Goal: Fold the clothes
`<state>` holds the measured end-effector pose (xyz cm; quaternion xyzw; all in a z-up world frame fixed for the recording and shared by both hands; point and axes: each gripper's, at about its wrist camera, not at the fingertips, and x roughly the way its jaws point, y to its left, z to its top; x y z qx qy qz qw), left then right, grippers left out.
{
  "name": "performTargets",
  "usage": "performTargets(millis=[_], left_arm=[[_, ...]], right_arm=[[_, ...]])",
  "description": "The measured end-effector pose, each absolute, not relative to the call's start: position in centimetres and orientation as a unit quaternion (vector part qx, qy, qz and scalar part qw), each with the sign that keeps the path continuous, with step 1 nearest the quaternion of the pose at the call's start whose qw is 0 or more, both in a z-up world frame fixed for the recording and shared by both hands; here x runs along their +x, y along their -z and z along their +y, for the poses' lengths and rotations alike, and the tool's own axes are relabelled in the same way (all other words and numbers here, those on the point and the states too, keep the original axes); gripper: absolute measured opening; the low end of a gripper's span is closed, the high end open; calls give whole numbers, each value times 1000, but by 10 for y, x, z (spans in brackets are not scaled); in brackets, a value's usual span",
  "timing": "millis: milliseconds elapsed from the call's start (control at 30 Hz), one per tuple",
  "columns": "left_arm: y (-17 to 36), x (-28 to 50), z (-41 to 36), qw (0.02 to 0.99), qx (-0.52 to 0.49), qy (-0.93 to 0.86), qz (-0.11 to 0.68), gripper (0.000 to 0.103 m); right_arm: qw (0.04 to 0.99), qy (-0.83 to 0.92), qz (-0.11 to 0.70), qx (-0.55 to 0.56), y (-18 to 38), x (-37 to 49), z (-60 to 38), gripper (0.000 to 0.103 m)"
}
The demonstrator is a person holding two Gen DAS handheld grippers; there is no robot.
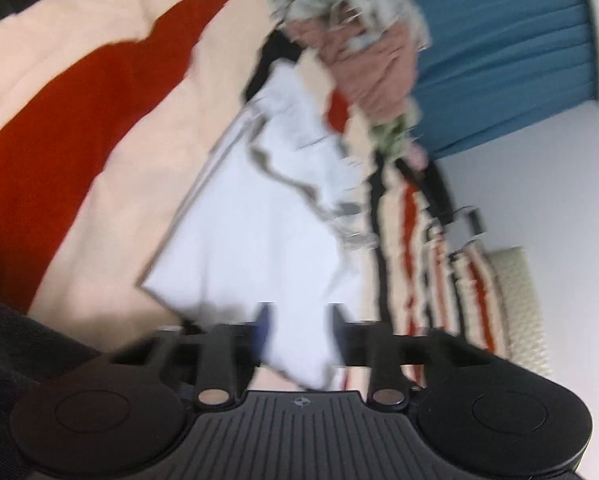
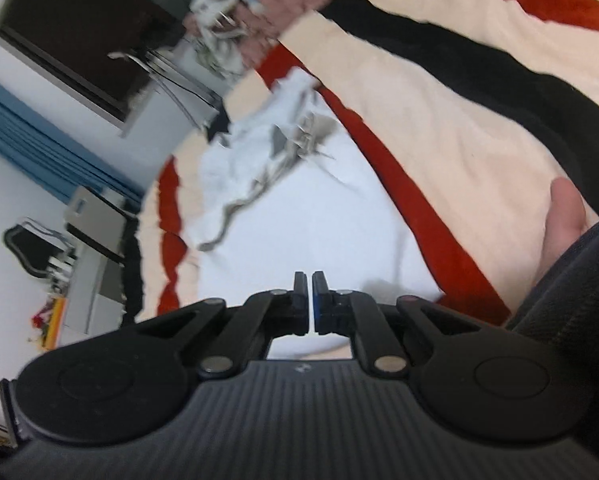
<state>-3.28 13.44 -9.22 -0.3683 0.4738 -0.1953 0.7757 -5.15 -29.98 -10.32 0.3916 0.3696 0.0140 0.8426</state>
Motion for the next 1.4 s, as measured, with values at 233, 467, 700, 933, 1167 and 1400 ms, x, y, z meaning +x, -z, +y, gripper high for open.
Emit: performTargets(millis=[233, 467, 700, 933, 1167, 1400], left_arm=[[124, -11, 141, 749, -397, 140, 512, 67], [156, 11, 147, 719, -424, 85, 544, 59], [158, 15, 147, 736, -421, 76, 525, 19], [146, 10, 152, 748, -460, 125, 462, 7], [134, 11, 155, 741, -509, 177, 402, 6], [129, 8, 167, 747, -520, 196, 365, 6]], right_arm=[[814, -13, 403, 419, 113, -41, -302, 68], [798, 65, 430, 416, 121, -29, -307, 66], [799, 112, 467, 361, 134, -11, -301, 66], [726, 96, 500, 463, 141, -19, -293, 67], [659, 75, 449, 598, 164, -28, -266, 68], [696, 161, 351, 605, 171, -53, -267, 58]])
